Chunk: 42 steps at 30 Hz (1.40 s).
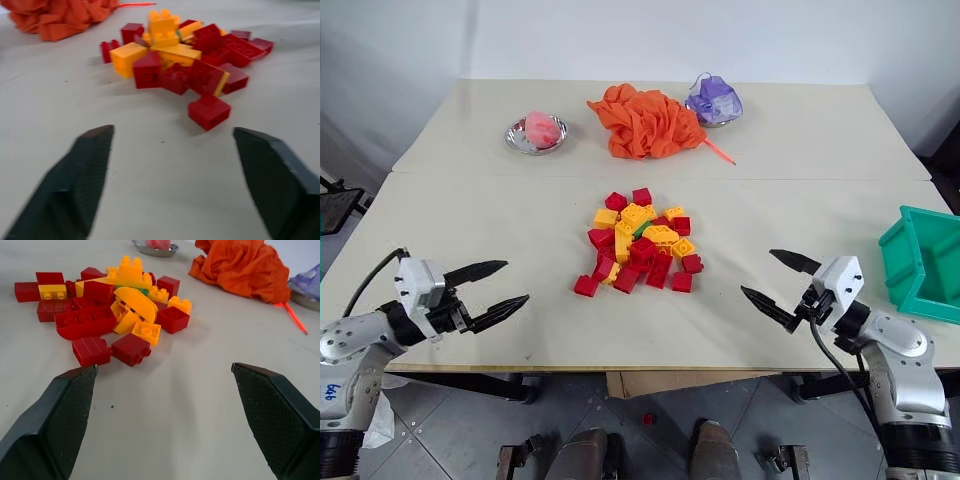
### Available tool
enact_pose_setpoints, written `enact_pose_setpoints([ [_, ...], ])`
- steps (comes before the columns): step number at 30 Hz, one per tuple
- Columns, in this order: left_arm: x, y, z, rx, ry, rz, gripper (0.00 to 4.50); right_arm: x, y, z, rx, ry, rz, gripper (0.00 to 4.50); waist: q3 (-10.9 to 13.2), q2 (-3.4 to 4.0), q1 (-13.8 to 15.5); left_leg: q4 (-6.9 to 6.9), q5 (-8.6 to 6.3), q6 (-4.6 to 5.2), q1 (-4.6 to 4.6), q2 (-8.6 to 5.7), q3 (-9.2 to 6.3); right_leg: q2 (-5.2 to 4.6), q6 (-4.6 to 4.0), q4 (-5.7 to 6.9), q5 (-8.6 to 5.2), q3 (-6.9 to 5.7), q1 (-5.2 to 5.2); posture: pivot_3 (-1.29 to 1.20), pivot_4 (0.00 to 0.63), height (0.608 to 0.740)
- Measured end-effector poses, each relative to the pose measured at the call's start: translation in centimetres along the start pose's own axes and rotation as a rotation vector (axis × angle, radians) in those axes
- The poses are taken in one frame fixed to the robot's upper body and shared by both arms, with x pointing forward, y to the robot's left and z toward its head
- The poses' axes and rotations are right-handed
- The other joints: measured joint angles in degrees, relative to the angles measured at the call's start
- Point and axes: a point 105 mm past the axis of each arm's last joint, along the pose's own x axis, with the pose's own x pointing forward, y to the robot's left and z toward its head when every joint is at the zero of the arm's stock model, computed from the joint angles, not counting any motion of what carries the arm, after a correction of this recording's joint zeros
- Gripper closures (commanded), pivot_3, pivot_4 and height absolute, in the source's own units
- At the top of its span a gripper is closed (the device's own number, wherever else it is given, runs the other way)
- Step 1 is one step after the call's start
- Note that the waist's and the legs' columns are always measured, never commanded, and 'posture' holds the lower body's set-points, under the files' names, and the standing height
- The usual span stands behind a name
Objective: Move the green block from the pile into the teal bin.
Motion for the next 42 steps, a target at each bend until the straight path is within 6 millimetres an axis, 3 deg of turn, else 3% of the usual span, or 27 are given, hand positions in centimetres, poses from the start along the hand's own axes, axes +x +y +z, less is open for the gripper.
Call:
enact_pose_setpoints([
  [5,2.5,-0.7,0.3,0.015,-0.032,-0.096,3.13,0.7,-0.8,1.2,-0.017,-0.020,0.003,0.00,0.0,0.00,-0.1,0.02,0.01,-0.02,0.00,0.00,0.00,0.00,0.01,0.03,0.00,0.00,0.00,0.00,0.150,0.740],
  [9,3.0,-0.3,0.5,0.034,-0.040,-0.110,4.46,1.3,-0.9,1.7,0.011,-0.013,-0.004,0.00,0.0,0.01,-0.1,0.01,0.01,-0.02,0.00,0.00,0.01,0.00,0.01,0.02,0.00,0.00,-0.02,0.00,0.150,0.740],
  [12,3.4,-0.4,0.1,0.018,-0.044,-0.106,4.50,2.7,-0.1,2.3,0.029,0.001,0.031,0.18,0.0,0.01,-0.3,0.01,0.01,-0.02,0.00,0.00,0.02,0.00,0.01,0.03,0.00,0.00,-0.03,0.00,0.150,0.740],
  [15,3.6,-0.2,-0.2,-0.007,-0.044,-0.084,3.89,4.7,1.1,2.7,0.050,0.012,0.083,0.89,0.0,0.00,-0.2,0.02,0.02,-0.03,0.00,0.01,0.01,0.00,0.01,0.05,0.00,0.01,-0.03,0.00,0.150,0.740],
  [21,3.1,-0.4,-0.7,-0.057,-0.022,-0.070,1.95,9.7,3.3,3.9,0.046,0.031,0.193,3.00,0.0,0.01,-0.5,0.01,0.02,-0.04,-0.03,0.01,-0.01,0.00,0.00,0.07,0.00,0.00,-0.09,0.00,0.150,0.740],
  [25,2.4,-0.4,-0.8,-0.062,-0.016,-0.052,0.74,14.8,4.9,5.5,0.056,0.036,0.274,4.38,0.0,0.01,-1.2,0.02,0.02,-0.04,-0.03,0.01,0.00,0.00,0.00,0.13,0.00,0.00,-0.09,0.00,0.150,0.740],
  [27,2.4,-0.5,-0.6,-0.059,-0.018,-0.048,0.14,17.7,6.0,6.0,0.051,0.057,0.304,4.50,0.0,0.02,-1.7,-0.01,0.04,-0.07,-0.04,0.01,-0.01,0.01,-0.01,0.16,-0.01,-0.01,-0.15,0.00,0.150,0.740],
  [28,2.5,-0.6,-0.4,-0.051,-0.024,-0.051,0.06,18.5,6.6,5.9,0.051,0.069,0.318,4.50,0.0,0.01,-1.6,-0.03,0.04,-0.07,-0.05,0.01,-0.03,0.00,-0.02,0.17,-0.01,-0.06,-0.15,0.00,0.150,0.740],
  [30,2.4,-0.6,0.1,-0.050,-0.034,-0.048,0.06,20.3,7.7,5.2,0.060,0.106,0.324,4.50,0.0,0.01,-1.6,-0.04,0.03,-0.07,-0.07,0.00,-0.03,-0.01,-0.02,0.16,-0.01,-0.09,-0.15,0.00,0.150,0.740],
  [35,3.0,-1.0,1.4,-0.046,-0.084,-0.028,0.06,24.1,7.6,4.6,0.060,0.184,0.255,4.50,0.0,0.02,-2.0,-0.04,0.04,-0.10,-0.06,0.01,0.00,-0.01,-0.02,0.17,-0.01,-0.13,-0.17,0.00,0.150,0.740],
  [38,3.2,-1.1,1.7,-0.037,-0.096,-0.012,0.06,25.4,6.4,4.6,0.016,0.210,0.210,4.50,0.0,0.02,-2.2,-0.05,0.04,-0.10,-0.06,0.00,0.01,-0.01,-0.02,0.17,-0.01,-0.14,-0.17,0.00,0.150,0.740],
  [42,3.4,-0.8,1.8,-0.046,-0.114,0.034,0.06,26.0,3.1,4.2,0.018,0.226,0.054,4.50,0.0,0.02,-2.6,-0.06,0.05,-0.11,-0.06,0.00,0.00,-0.01,-0.02,0.16,-0.01,-0.14,-0.16,0.00,0.150,0.740],
])
